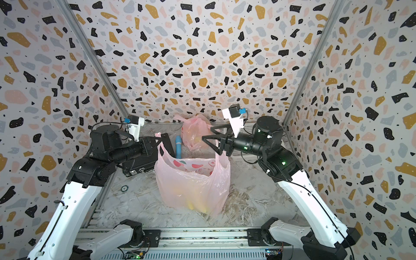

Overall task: Place the banana into a plastic bag & tie a knot
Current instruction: Adjust the plastic bag at the center of the board.

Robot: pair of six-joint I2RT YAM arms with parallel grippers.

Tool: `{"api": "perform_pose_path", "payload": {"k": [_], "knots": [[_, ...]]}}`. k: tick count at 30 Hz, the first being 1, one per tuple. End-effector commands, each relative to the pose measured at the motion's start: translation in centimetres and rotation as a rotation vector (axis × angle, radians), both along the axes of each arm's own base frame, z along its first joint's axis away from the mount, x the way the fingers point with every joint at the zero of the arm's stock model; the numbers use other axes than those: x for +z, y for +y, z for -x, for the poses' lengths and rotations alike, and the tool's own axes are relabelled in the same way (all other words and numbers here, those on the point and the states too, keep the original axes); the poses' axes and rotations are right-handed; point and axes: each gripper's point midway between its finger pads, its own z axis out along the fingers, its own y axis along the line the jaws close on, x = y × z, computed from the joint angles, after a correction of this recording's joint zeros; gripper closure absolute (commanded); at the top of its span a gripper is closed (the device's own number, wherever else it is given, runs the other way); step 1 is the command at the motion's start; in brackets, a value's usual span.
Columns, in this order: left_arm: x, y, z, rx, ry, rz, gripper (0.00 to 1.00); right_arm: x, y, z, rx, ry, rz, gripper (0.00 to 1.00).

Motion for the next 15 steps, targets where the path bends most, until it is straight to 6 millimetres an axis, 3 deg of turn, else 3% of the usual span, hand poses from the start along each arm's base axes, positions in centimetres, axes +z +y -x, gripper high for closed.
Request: {"api": "perform_pose_path", "payload": {"k": [1, 9, 15], "knots": [[2.0, 0.1, 0.0, 0.009, -0.081, 0.019, 1.0, -2.9, 3.3, -0.5, 0.003, -0.003, 0.102, 0.3], [2.1, 0.3, 0.3, 0.018, -0.093, 0.024, 1.0, -7.0, 10.8, -1.3, 0.015, -0.044, 0.2, 0.28], [2.1, 0.4, 0.2, 0.028, -0.095, 0.032, 1.0, -8.2, 14.1, -2.9, 0.004, -0.037, 0.181, 0.27]]}}
